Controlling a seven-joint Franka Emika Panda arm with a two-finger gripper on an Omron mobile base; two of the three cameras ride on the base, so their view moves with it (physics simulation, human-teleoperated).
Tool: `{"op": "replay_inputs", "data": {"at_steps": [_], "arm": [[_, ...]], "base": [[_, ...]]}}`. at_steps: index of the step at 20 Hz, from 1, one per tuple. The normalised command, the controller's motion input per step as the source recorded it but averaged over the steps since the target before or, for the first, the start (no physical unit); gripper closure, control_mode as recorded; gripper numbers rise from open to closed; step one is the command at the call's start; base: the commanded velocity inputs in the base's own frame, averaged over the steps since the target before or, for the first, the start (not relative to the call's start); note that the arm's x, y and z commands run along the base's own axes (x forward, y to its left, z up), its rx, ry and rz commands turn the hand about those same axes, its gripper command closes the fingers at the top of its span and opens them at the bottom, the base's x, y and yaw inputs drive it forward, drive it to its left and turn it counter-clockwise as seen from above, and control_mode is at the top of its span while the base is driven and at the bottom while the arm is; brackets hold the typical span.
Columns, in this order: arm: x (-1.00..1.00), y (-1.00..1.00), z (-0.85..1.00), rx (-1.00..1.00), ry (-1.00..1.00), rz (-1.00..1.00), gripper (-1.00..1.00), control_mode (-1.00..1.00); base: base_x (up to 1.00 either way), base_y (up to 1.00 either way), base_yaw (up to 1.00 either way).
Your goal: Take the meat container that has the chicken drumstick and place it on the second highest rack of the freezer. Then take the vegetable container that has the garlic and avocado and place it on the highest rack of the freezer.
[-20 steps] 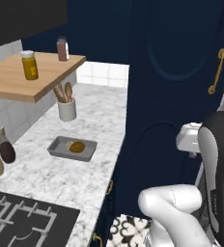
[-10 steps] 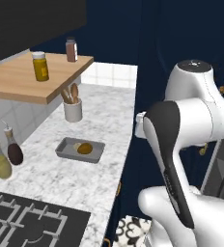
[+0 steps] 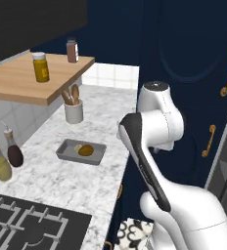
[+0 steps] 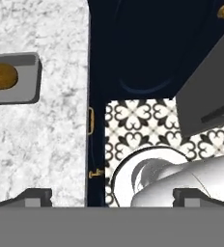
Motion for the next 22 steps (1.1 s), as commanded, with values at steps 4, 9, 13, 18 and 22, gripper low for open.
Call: {"op": "replay_inputs", "data": {"at_steps": [4, 9, 13, 18, 22], "arm": [[0.95, 0.35, -0.66, 0.0, 0.13, 0.0, -1.0, -1.0], [0.92, 0.35, -0.39, 0.0, 0.21, 0.01, -1.0, -1.0], [0.73, 0.33, -0.45, 0.0, 0.18, 0.0, -1.0, -1.0], [0.44, 0.17, -0.52, 0.0, 0.01, -0.06, -1.0, -1.0], [0.24, 0.07, -0.47, 0.0, 0.0, -0.27, -1.0, -1.0]], "base": [[0.0, 0.0, 0.0], [0.0, 0.0, 0.0], [0.0, 0.0, 0.0], [0.0, 0.0, 0.0], [0.0, 0.0, 0.0]]}}
